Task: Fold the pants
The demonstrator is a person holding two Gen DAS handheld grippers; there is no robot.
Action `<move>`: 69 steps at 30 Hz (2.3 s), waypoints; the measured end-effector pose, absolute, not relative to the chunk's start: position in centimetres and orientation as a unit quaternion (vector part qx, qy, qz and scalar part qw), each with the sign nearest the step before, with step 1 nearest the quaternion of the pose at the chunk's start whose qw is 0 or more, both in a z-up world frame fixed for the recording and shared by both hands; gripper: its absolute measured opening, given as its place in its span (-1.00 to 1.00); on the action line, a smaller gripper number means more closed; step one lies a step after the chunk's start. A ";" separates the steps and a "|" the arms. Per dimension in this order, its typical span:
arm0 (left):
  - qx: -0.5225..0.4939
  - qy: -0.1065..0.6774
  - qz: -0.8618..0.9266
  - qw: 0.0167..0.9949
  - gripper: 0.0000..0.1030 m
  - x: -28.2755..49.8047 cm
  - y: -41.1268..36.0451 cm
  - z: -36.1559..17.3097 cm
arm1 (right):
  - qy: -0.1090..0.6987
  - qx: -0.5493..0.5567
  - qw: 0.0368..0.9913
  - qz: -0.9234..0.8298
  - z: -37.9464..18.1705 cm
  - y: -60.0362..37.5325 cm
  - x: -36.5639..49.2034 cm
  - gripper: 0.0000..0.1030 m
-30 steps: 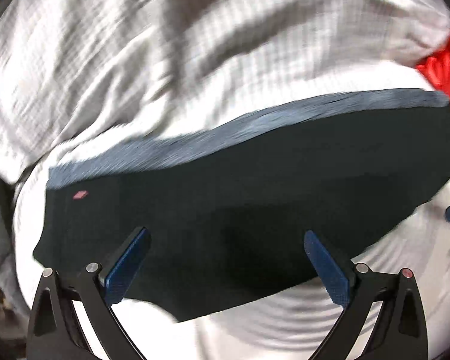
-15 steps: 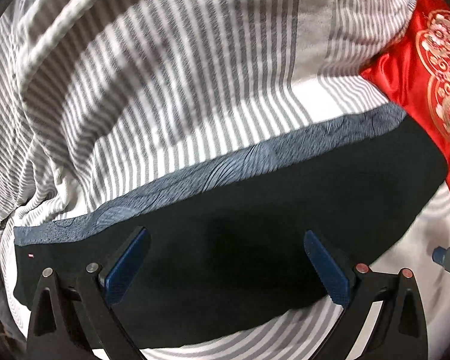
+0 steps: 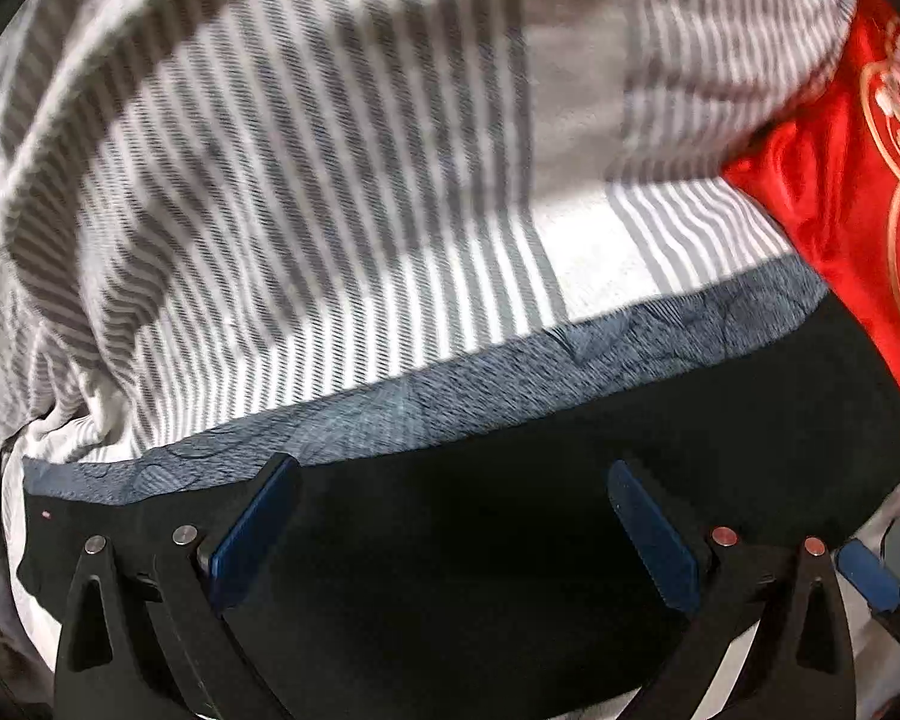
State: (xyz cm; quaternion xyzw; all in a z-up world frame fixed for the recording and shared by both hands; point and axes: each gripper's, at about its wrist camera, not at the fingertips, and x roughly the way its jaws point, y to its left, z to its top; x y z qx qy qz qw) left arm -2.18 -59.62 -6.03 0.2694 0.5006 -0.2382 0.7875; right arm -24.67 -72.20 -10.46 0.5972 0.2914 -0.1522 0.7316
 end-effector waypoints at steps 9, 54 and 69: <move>0.279 0.515 -0.192 0.788 1.00 -0.8 -58.3 -8.6 | 0.257 0.604 0.742 -0.140 -11.0 -73.1 -23.8 0.74; 0.185 0.543 -0.145 0.806 1.00 1.9 -48.3 -8.1 | 0.288 0.564 0.774 0.003 -0.6 -67.4 -14.4 -0.72; 0.137 0.537 -0.070 0.830 1.00 5.9 -30.0 -3.9 | 0.429 0.392 0.813 0.049 -0.8 -50.1 -2.0 -0.72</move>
